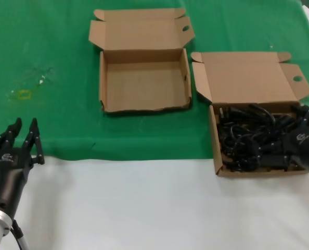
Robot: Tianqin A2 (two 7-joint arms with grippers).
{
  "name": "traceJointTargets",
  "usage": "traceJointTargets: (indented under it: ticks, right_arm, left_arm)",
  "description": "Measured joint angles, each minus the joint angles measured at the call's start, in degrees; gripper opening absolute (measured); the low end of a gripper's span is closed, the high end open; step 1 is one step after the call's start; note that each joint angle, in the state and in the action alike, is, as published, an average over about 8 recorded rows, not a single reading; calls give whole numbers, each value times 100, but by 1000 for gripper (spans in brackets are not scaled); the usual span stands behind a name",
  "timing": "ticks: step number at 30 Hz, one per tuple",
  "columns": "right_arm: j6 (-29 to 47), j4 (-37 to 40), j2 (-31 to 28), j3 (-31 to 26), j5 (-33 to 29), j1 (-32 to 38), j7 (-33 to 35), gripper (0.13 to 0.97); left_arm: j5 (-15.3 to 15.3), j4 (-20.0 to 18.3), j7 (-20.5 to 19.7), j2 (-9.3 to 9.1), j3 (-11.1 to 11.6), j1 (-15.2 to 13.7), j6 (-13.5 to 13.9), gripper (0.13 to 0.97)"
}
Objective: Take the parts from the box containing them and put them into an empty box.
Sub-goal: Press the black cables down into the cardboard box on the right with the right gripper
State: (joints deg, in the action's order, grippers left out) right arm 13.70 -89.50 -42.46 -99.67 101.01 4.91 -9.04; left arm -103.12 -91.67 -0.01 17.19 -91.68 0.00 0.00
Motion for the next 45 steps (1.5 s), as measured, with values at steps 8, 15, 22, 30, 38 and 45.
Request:
traceJointTargets:
  ticks: [8, 15, 22, 30, 38, 45]
  right_arm:
    - [1058, 273, -536, -100, 1, 601, 87, 966]
    - [2183, 516, -870, -283, 10, 1247, 418, 966]
    - [3185, 863, -1047, -651, -277, 1965, 735, 966]
    - [4013, 1671, -932, -1058, -741, 2896, 1173, 966]
    - [4467, 2450, -704, -1347, -1197, 3706, 1596, 966]
    - [4819, 2910, -540, -1653, -1672, 4300, 2027, 966]
  left_arm:
    - [0, 0, -1, 0, 0, 0, 0, 231]
    - [0, 0, -3, 0, 0, 0, 0, 164]
    - [1, 0, -3, 0, 0, 0, 0, 152]
    - [2, 0, -2, 0, 0, 0, 0, 144]
    - [1, 0, -2, 0, 0, 0, 0, 144]
    - [1, 0, -2, 0, 0, 0, 0, 144]
